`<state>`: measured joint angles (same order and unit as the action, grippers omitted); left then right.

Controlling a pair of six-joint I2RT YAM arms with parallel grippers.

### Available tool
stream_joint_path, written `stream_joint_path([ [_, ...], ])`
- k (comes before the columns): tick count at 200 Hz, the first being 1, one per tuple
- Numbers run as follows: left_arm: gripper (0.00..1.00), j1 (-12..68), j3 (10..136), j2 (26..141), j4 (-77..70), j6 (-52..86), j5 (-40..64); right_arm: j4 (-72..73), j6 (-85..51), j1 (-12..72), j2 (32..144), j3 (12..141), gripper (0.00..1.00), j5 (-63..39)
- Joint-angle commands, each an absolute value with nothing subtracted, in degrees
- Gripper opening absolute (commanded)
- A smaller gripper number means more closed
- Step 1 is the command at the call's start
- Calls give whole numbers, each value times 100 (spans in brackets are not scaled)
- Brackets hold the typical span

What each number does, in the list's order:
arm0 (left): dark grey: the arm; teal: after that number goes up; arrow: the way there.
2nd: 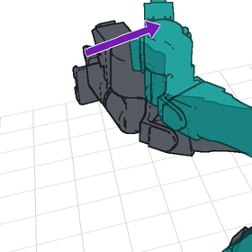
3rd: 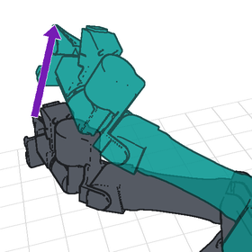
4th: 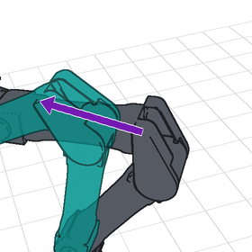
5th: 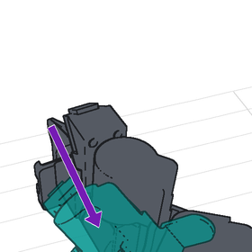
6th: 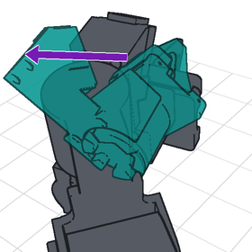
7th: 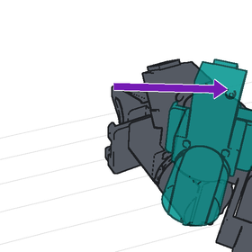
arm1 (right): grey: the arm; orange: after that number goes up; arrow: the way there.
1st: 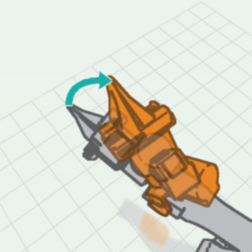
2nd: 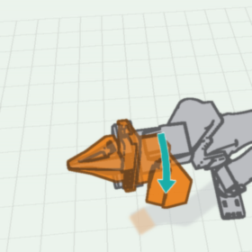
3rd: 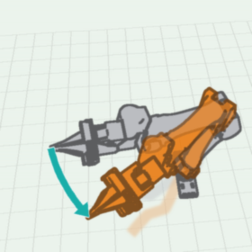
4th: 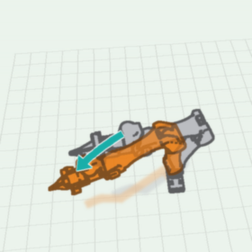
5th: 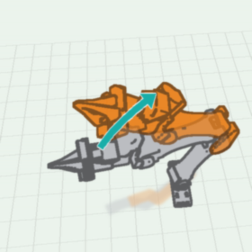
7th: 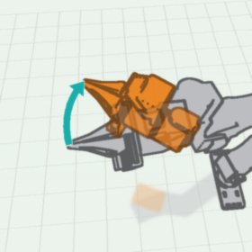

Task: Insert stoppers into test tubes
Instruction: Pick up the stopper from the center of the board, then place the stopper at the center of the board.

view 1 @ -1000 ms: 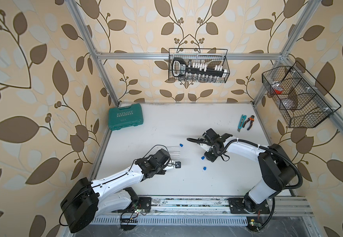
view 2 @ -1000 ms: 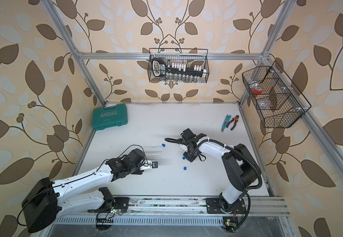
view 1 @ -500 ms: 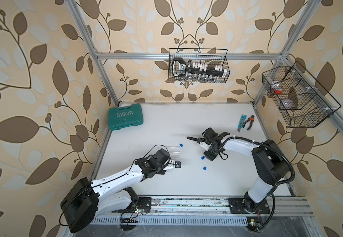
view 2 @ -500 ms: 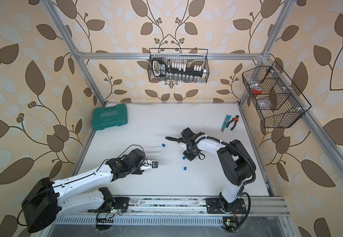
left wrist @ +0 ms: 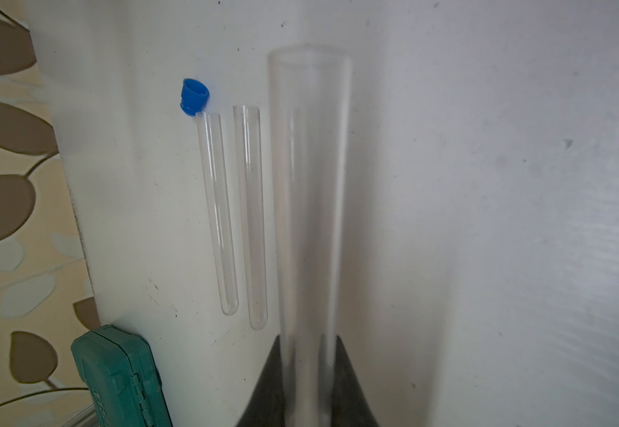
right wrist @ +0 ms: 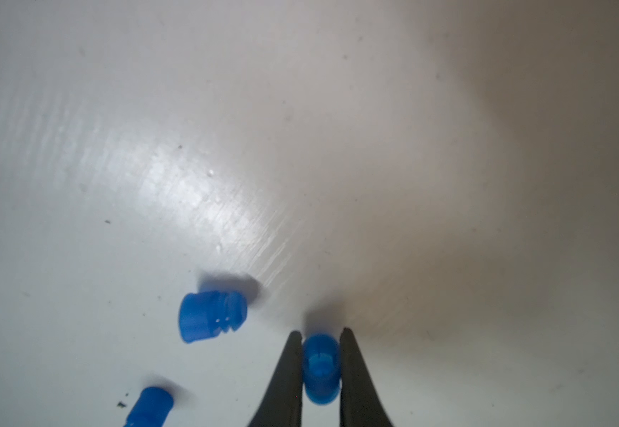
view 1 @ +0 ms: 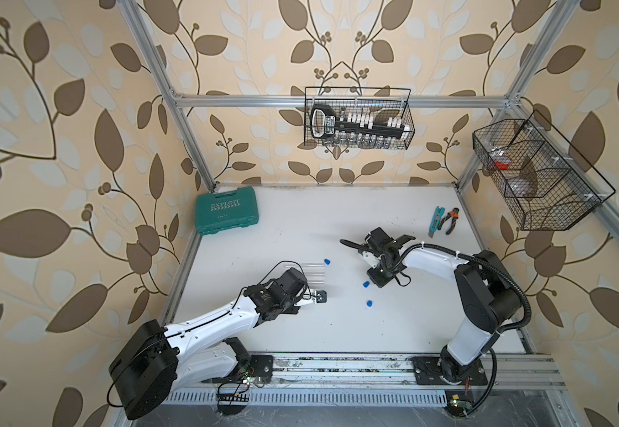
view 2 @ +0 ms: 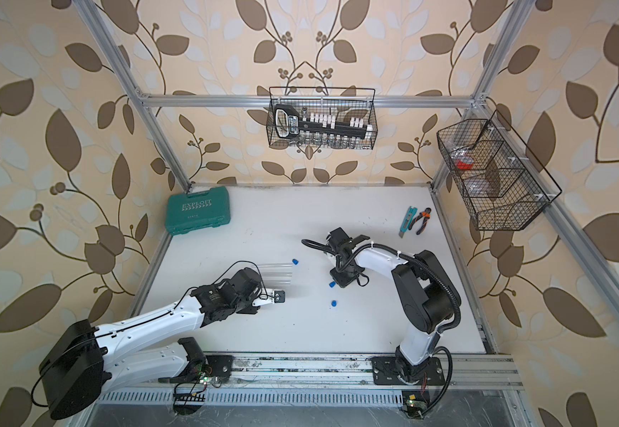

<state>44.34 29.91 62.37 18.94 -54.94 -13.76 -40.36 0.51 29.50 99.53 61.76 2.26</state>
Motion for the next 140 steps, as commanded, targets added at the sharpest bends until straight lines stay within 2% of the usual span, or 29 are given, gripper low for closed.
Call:
stream_joint_path([
  [1,0,4491,3146,6218,1767,-5354,-1364,-4408,-1495,2944,9599,6343,15,443],
  [34,0,4492,3218,6242,1813,-5273,-1293,-3475,-4192,3012,8771,5466,16,34],
  [57,0,4491,3224,6158,1803,-5247,-1253,-2734,-5954,3001,8381,4829,24,-49],
  [81,0,4491,3193,6053,1784,-5202,-1165,-2927,-7359,2993,8367,4688,20,151],
  [111,0,4498,3174,6022,1793,-5187,-1132,-3378,-8022,2995,8468,4893,18,322],
  [140,0,4498,3182,6015,1793,-5198,-1145,-3537,-7719,2978,8507,5053,24,556],
])
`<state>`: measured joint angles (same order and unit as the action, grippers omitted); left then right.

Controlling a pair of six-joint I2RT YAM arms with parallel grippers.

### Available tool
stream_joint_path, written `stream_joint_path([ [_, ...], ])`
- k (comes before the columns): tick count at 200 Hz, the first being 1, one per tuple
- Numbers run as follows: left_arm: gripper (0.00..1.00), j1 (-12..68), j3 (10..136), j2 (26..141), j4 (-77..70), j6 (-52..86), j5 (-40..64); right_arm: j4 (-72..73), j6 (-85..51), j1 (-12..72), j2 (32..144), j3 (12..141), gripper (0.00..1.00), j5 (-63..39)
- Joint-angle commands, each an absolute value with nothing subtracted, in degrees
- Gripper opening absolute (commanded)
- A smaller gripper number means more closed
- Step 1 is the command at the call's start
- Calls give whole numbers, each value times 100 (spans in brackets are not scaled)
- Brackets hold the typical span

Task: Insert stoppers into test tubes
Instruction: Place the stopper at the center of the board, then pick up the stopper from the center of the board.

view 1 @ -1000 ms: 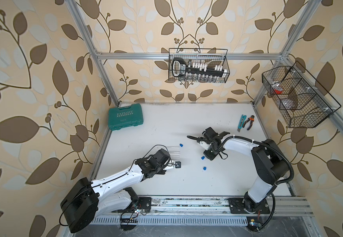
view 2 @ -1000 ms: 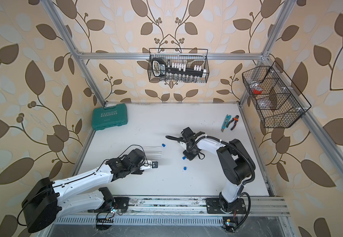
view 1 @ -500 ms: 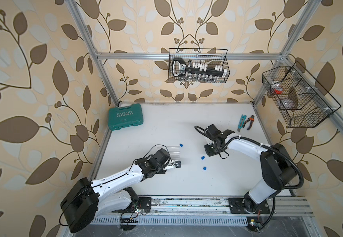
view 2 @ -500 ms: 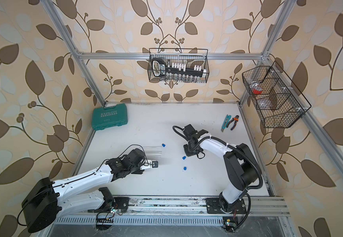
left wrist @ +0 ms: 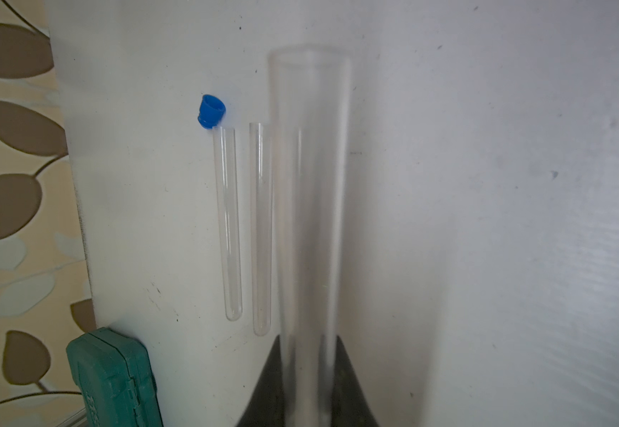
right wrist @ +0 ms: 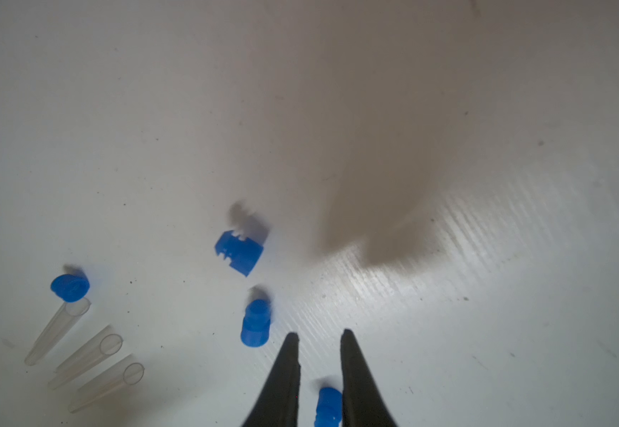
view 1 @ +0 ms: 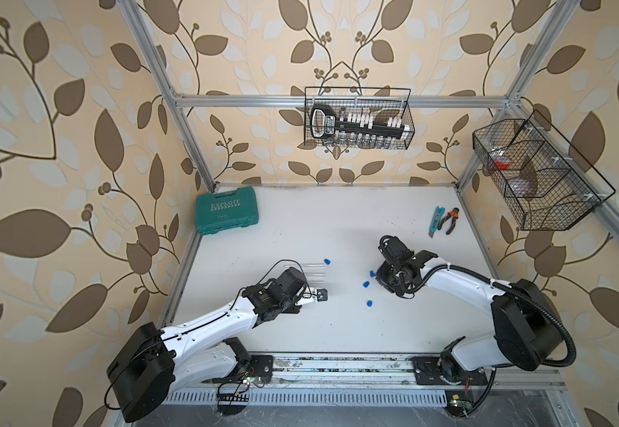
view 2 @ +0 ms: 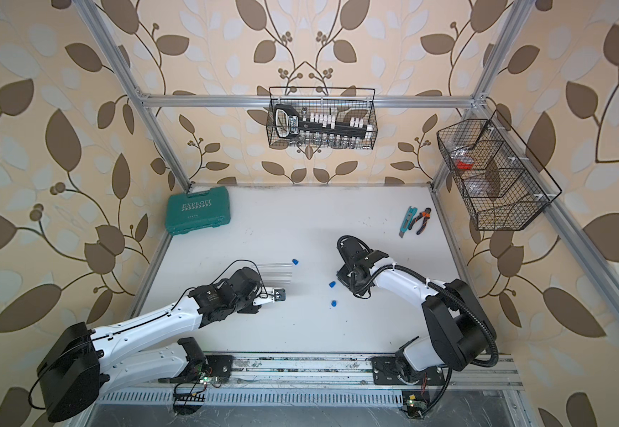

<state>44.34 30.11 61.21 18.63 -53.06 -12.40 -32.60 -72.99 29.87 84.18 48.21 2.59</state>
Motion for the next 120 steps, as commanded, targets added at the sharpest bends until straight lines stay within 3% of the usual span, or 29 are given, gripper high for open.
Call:
stream_joint_path([
  [1,0,4495,3182,6013,1789,-5198,-1144,-3535,-7709,2974,8512,5058,25,555],
  [46,0,4493,3187,6051,1785,-5201,-1134,-3427,-6399,2954,8695,5322,30,647],
  [90,0,4496,3210,6105,1800,-5204,-1134,-3640,-2049,2813,9207,6520,35,433],
  [120,0,4491,3204,6108,1828,-5203,-1167,-4445,-150,2707,9743,7053,34,422],
])
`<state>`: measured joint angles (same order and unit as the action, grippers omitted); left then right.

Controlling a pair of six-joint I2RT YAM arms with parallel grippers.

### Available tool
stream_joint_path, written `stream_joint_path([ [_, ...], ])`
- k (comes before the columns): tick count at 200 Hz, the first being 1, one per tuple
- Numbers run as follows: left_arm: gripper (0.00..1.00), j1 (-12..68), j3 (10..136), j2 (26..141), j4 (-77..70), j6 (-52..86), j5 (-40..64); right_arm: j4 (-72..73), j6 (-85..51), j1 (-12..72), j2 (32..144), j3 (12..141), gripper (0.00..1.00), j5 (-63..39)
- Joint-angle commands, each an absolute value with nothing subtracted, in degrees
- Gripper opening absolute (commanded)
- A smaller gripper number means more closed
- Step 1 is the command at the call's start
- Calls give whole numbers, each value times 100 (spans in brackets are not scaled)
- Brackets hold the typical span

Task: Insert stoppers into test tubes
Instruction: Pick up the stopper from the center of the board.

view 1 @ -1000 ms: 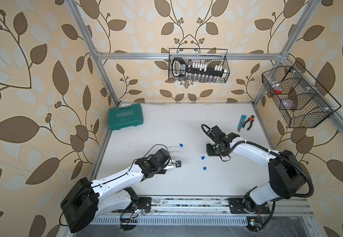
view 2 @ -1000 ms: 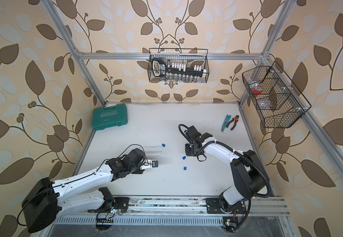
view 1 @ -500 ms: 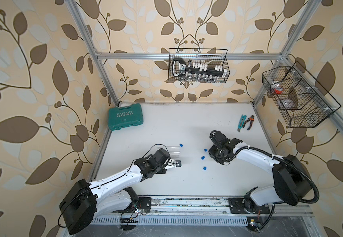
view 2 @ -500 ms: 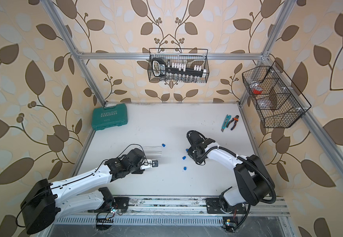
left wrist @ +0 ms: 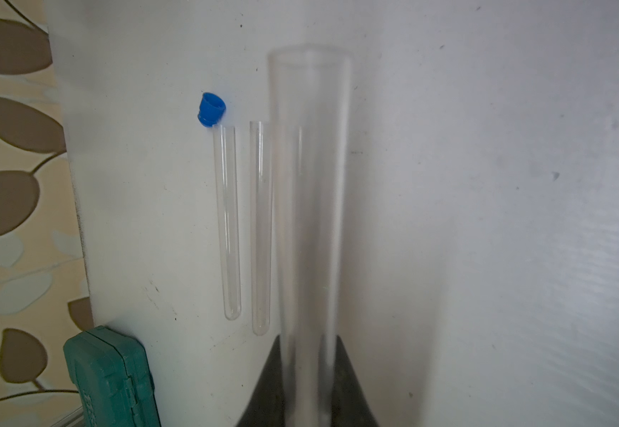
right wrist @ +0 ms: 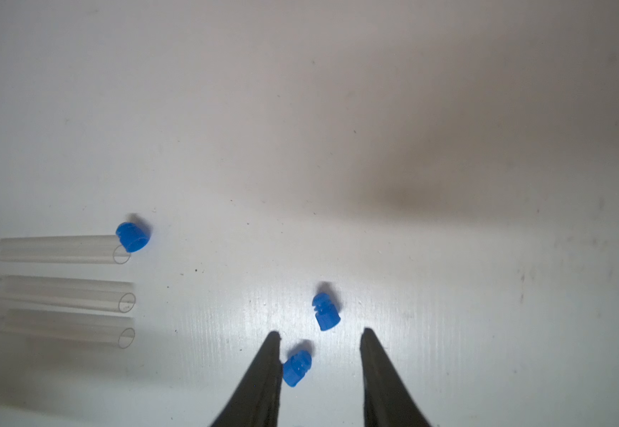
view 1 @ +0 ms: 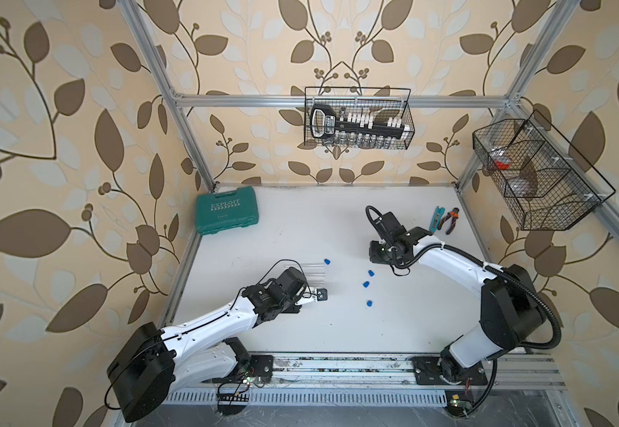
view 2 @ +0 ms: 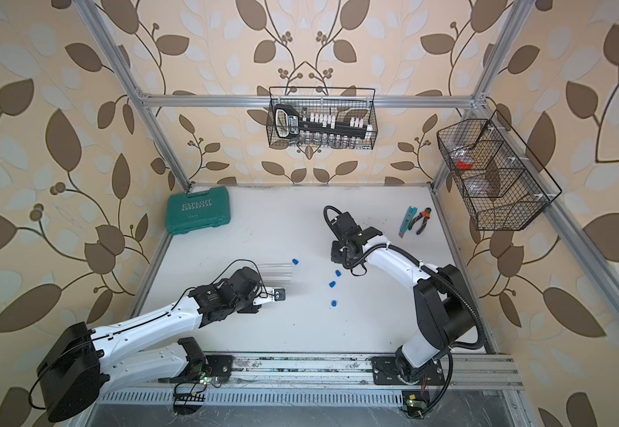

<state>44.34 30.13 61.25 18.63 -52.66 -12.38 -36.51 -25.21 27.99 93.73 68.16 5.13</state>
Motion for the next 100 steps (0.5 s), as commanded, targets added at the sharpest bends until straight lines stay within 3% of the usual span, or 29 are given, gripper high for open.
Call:
stream_joint_path([
  [1,0,4491,3206,6108,1828,-5203,-1168,-4460,-114,2703,9743,7055,34,391],
  [100,0,4491,3190,6157,1811,-5213,-1196,-3982,347,2604,10034,6639,36,-478],
])
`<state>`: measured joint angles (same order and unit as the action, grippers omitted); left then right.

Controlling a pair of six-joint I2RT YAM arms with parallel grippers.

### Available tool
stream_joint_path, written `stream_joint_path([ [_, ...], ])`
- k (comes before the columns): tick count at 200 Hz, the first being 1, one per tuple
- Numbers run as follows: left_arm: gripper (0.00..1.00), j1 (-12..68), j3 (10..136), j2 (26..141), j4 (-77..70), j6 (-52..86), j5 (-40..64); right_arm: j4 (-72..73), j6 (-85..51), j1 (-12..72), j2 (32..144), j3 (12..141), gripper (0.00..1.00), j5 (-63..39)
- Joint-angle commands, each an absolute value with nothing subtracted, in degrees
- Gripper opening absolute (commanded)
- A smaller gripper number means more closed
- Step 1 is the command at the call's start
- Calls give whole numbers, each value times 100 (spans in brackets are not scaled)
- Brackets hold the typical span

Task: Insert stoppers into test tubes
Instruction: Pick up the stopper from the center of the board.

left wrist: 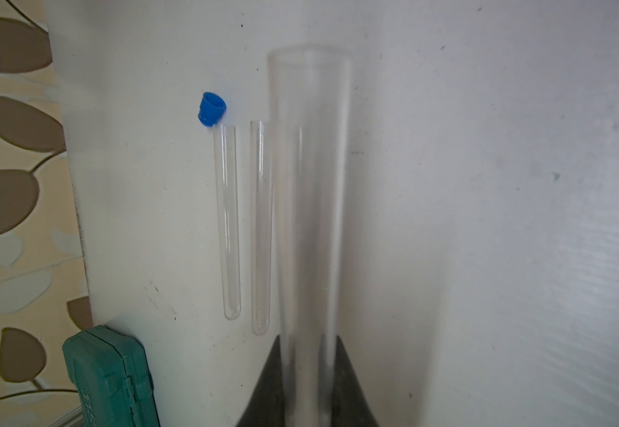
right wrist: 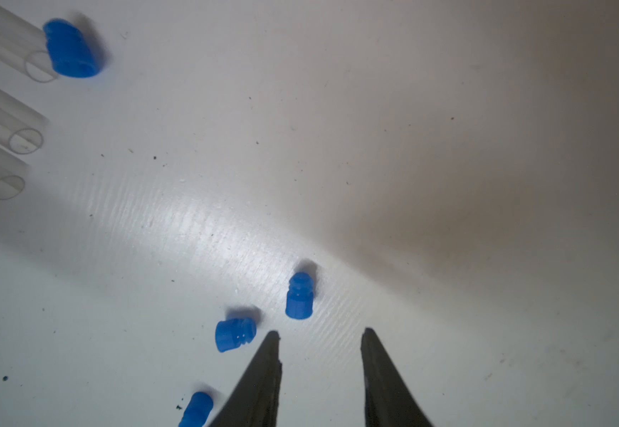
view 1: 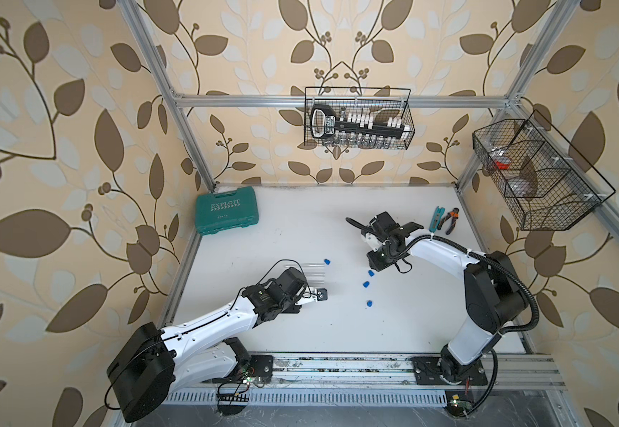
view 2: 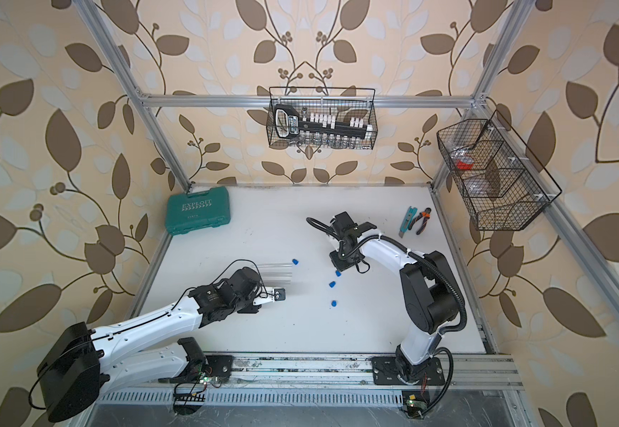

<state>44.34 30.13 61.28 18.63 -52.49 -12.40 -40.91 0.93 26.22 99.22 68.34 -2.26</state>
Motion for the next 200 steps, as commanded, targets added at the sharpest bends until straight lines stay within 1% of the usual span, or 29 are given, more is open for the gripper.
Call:
stream_joint_path([
  [1,0,4491,3190,6159,1811,-5212,-1196,-3982,350,2603,10035,6633,36,-476],
  [109,0,4492,3200,6238,1812,-5218,-1178,-3735,401,2642,10174,6382,36,-491],
  [200,0,4491,3199,6249,1815,-5229,-1178,-3648,356,2716,10336,6348,31,-378],
])
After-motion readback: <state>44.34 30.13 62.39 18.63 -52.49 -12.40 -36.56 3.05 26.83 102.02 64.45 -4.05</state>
